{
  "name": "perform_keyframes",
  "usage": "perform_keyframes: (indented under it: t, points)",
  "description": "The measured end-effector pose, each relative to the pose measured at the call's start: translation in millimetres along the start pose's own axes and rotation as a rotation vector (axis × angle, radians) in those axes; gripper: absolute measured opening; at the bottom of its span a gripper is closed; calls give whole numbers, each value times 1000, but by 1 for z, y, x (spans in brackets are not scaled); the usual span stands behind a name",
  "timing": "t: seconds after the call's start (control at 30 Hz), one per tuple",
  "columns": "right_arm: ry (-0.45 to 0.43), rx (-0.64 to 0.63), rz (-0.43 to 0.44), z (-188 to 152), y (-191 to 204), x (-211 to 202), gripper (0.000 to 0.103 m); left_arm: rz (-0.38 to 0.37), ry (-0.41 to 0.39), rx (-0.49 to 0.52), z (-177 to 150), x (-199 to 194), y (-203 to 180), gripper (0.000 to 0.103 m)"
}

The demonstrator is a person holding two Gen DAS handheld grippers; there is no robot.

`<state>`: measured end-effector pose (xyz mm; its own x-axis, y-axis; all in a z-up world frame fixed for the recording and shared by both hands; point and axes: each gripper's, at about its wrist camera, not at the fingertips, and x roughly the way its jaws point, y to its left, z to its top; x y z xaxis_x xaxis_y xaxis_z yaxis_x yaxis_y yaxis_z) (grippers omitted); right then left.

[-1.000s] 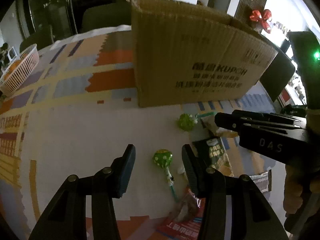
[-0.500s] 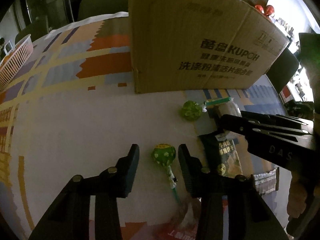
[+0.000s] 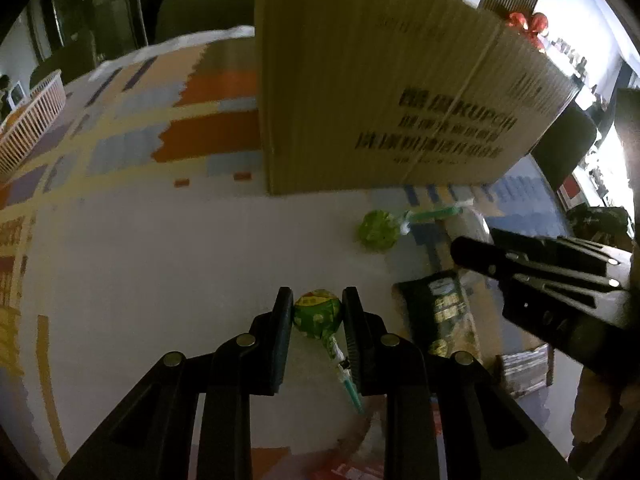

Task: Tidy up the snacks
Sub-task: 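Grasp the green lollipop with the left tool while the right tool grasps the white wrapped pastry, then carry the lollipop and pastry into the box and open both tools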

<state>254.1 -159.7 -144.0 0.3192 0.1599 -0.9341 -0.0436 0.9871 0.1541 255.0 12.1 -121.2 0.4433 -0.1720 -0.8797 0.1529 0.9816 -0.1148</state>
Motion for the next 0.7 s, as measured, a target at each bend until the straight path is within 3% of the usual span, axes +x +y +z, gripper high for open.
perform_keyframes:
  t: [0.4, 0.7]
  points:
    - [-108, -35, 22, -1, 7, -50, 32, -13, -157, 40, 17, -67, -17, 26]
    - [-250, -50, 55, 6, 9, -112, 32, -28, -297, 74, 34, -123, -31, 26]
